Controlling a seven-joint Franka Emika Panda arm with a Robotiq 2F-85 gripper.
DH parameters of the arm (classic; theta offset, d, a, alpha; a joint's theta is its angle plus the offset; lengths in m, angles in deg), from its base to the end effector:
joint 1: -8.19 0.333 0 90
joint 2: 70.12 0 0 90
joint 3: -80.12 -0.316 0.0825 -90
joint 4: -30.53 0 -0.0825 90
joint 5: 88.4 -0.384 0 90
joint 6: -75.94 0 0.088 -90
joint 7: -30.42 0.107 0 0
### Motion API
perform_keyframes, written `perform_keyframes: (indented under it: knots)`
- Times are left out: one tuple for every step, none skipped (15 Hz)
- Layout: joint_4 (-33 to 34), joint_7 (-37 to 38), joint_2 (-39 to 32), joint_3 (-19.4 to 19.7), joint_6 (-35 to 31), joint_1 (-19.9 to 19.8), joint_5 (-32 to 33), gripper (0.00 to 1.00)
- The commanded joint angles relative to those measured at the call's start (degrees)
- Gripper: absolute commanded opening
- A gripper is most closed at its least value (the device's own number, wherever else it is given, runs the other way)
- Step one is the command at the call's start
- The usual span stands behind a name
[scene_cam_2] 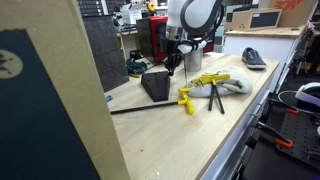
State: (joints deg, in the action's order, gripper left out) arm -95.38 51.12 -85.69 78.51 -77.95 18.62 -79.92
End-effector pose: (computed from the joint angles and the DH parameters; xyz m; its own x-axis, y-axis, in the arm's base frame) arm 0.5630 0.1247 0.2805 0.9737 -0.0259 0.2262 -0.0277 -0.9996 0.0048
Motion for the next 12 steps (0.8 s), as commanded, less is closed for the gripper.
perform_keyframes:
  knots:
    - [0.2, 3.1, -1.2, 2.1, -4.4, 2.7, 4.5, 0.0]
    - [0.3, 3.9, -1.4, 2.8, -5.2, 3.5, 6.0, 0.0]
    - [0.3, 5.0, -1.5, 3.7, -6.1, 4.4, 7.8, 0.0]
    - [0.4, 6.2, -1.6, 4.7, -6.9, 5.3, 9.5, 0.0]
    - [0.5, 7.2, -1.6, 5.6, -7.5, 6.2, 11.2, 0.0]
    - [0.6, 8.2, -1.6, 6.5, -8.0, 7.0, 12.7, 0.0]
    - [0.7, 9.1, -1.6, 7.1, -8.4, 7.7, 13.9, 0.0]
    - [0.8, 9.8, -1.7, 7.7, -9.0, 8.3, 15.0, 0.0]
    - [1.0, 10.7, -1.8, 7.9, -9.5, 8.6, 16.3, 0.0]
    - [1.3, 10.9, -2.1, 7.9, -9.8, 8.8, 16.6, 0.0]
    - [1.5, 11.1, -2.4, 7.7, -10.1, 8.9, 16.8, 0.0]
    - [1.9, 10.3, -2.8, 7.0, -10.5, 8.7, 16.1, 0.0]
